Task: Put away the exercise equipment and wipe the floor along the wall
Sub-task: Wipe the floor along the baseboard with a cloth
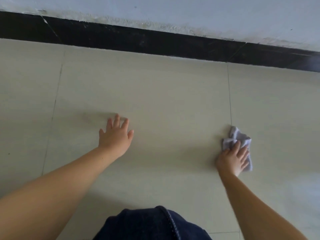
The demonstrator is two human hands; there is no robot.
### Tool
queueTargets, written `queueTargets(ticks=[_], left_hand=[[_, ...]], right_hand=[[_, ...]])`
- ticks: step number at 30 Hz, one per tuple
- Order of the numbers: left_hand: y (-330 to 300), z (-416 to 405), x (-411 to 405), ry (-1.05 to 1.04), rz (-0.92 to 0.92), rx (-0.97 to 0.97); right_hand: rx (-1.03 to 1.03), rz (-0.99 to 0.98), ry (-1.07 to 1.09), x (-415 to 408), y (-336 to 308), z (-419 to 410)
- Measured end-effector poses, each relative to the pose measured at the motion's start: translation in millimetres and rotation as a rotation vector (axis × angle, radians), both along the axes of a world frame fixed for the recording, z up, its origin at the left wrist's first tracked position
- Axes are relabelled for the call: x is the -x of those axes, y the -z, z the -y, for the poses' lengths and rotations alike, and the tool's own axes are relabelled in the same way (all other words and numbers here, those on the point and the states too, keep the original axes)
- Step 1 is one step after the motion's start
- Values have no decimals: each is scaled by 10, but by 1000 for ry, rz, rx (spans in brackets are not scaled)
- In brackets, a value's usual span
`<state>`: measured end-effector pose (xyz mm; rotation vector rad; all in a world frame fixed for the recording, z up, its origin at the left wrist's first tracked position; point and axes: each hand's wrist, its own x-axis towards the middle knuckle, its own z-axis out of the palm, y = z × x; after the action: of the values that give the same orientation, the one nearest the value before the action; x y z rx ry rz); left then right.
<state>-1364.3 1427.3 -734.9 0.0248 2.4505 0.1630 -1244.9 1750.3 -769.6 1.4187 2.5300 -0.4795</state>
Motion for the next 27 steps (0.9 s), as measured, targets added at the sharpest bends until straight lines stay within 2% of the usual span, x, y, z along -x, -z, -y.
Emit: queueTargets(ticks=[2, 5, 7, 9, 11, 13, 16, 17, 19, 21, 23, 27], left_hand=[[11, -5, -24, 8, -13, 19], [17, 26, -21, 13, -16, 10], [29, 46, 3, 1, -32, -5], [55, 59, 5, -5, -79, -12], [69, 33, -35, -11, -128, -27], [84, -4, -87, 7, -108, 10], [117, -38, -129, 71, -65, 88], [120, -37, -129, 95, -76, 102], [129, -25, -129, 136, -94, 128], [149, -18, -147, 153, -87, 140], [157, -20, -161, 139, -86, 129], [214, 8, -181, 153, -101, 127]], right_hand=[[-18, -66, -154, 61, 78, 636], [-45, -204, -663, 141, 120, 1757], [46, -159, -1079, 238, 46, 2195], [175, -131, -1475, 433, 55, 2131], [141, -220, -1622, 675, 158, 1717], [110, -276, -1422, 1004, 278, 1050], [-71, -295, -816, 1446, 252, -52], [-102, -246, -623, 1533, 196, -357], [-39, -112, -311, 1634, 72, -715], [-27, -27, -161, 1686, 29, -682], [-35, -48, -207, 1704, 68, -270], [4, -203, -761, 1336, 204, 966]])
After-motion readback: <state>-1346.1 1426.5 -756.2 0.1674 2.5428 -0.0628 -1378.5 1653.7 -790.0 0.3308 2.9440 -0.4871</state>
